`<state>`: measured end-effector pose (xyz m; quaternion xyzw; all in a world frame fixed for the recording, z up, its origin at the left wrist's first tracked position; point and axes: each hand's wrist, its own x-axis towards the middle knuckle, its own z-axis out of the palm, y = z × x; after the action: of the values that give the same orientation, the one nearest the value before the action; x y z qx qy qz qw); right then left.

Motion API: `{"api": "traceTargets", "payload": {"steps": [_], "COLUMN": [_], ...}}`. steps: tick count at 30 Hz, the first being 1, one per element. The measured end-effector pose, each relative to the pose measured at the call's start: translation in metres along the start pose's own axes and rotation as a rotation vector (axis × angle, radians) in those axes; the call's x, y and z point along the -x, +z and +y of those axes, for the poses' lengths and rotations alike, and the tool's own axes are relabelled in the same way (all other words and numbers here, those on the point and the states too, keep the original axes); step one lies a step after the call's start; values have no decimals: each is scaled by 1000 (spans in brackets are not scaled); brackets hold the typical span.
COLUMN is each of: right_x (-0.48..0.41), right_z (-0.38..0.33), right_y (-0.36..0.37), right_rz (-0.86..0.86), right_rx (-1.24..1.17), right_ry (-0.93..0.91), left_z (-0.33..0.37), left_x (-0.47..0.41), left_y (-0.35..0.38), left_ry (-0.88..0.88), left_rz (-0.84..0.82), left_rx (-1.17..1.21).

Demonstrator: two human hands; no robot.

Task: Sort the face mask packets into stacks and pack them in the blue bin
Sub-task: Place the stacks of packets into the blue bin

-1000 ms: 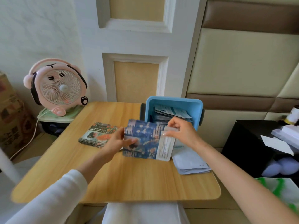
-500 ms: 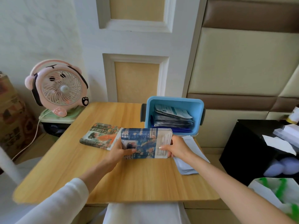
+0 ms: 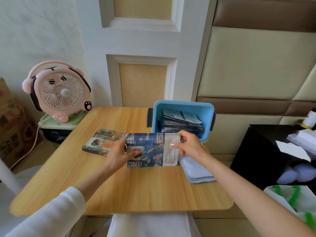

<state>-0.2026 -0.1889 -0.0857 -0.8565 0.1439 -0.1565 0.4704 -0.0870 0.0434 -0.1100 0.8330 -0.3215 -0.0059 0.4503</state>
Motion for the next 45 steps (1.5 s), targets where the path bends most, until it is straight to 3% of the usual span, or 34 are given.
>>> {"api": "traceTargets", "payload": {"steps": [5,8,13,16,18,21,30,33,36,40,42,45], "right_x": [5,11,8,-1,-7,-15,-53,-72,-90,-97,-93,-72], "right_z": [4,0,-3,9,17,28,38,40,45,38,38,40], "right_y": [3,2,-24,-46,-60,-78,-83,-78,-73,-66,-60,-40], "right_rz": [-52,30,437,678,746,711,190,113,141,165,289,518], "right_rx": [-23,-106,-159,-18,116,291,584,631,835,1053,1040,931], "right_ry": [31,4,-242,-403,-452,-446,-129,-40,22,39,-14,-365], "left_z": [1,12,66,94,106,113,88,81,86,97,89,55], "left_x": [-5,-3,-22,-51,-70,-96,-141,-159,-172,-168,-148,-102], "left_y": [-11,-13,-8,10,23,41,78,87,95,97,90,63], "left_ry": [13,28,245,333,385,445,447,367,272,234,366,724], "left_rz": [-45,7,180,144,100,46,-144,-147,-155,-161,-120,-36], "left_rx": [-127,-71,-175,-206,-257,-337,-697,-887,-980,-819,-671,-504]}}
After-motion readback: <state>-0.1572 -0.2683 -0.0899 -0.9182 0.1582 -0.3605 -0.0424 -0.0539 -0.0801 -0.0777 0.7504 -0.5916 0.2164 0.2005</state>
